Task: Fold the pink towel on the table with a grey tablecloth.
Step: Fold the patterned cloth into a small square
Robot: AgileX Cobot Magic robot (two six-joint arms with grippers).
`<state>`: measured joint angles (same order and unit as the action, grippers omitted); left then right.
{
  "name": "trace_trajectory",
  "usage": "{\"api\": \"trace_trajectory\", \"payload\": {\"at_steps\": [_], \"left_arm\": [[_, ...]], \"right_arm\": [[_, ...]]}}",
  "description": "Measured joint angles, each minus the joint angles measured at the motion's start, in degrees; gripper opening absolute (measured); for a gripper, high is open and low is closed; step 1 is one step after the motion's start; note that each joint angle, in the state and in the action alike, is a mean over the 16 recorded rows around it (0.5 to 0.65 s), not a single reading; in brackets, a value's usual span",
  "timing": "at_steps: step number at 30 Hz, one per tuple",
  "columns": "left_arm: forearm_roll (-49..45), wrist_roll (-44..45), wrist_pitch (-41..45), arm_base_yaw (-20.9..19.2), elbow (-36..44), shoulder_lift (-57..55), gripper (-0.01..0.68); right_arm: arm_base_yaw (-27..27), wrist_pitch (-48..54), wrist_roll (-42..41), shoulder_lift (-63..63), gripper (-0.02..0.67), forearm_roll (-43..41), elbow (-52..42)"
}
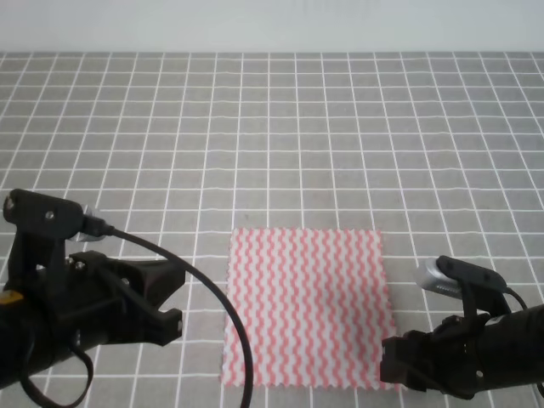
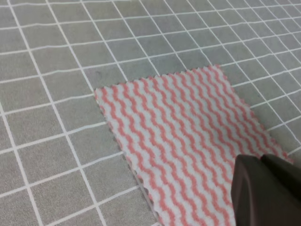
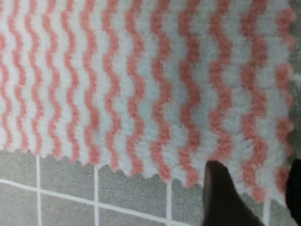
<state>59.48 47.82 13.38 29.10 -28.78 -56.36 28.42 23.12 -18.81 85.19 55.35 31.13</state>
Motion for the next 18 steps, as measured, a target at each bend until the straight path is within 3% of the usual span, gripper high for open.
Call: {"api": "trace_trajectory", "payload": {"at_steps": [18], "left_arm": [[0.0,0.0,0.03,0.0,-0.01,-0.1,-0.002]], "right_arm": [[0.01,0.51,-0.44,0.51,0.27,0.01,0.24]]}}
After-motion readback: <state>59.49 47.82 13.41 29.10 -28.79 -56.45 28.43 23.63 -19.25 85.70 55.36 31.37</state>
